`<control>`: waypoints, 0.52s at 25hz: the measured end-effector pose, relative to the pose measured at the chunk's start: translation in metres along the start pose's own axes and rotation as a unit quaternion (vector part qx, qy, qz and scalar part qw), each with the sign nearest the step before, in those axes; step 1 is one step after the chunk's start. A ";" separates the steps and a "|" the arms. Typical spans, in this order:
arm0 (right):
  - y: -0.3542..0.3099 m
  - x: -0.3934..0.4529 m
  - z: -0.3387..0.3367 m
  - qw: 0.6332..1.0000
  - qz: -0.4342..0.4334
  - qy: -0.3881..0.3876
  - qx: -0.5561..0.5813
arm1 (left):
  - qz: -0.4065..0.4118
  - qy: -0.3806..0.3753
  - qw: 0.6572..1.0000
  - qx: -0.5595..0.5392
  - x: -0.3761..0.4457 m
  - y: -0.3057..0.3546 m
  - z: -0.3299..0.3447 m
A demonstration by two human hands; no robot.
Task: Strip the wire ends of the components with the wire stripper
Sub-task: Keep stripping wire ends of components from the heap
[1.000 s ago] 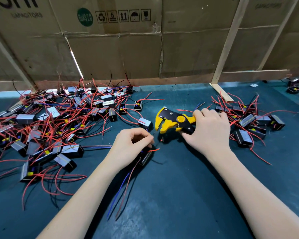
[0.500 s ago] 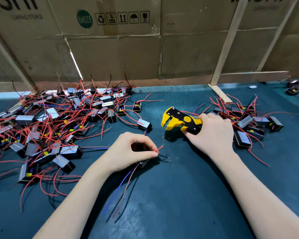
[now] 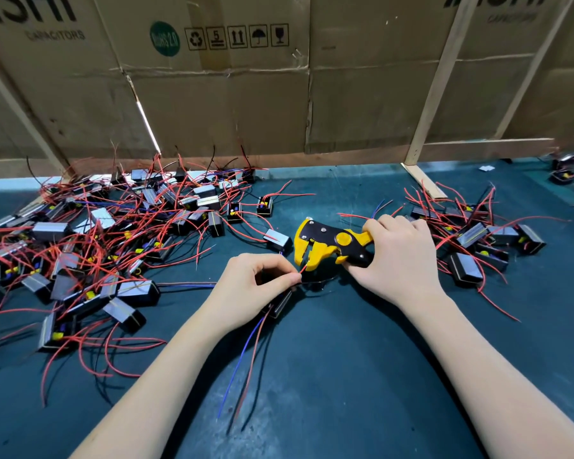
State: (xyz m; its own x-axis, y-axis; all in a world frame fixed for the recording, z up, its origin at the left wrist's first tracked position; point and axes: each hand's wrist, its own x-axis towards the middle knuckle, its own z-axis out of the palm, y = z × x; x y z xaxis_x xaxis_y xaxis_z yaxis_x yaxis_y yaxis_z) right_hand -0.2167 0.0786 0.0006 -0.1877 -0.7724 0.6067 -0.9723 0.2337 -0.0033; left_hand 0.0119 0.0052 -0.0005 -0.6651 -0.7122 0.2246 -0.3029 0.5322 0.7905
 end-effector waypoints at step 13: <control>-0.002 0.001 -0.005 0.999 -0.031 -0.021 0.002 | -0.007 0.011 1.000 0.002 0.000 0.000 0.001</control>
State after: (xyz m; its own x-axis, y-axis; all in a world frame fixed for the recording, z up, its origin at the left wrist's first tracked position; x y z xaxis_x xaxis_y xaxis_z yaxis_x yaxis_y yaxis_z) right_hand -0.2146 0.0801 0.0050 -0.1328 -0.8098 0.5715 -0.9827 0.1828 0.0306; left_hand 0.0114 0.0059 -0.0011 -0.6462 -0.7289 0.2263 -0.3143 0.5243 0.7914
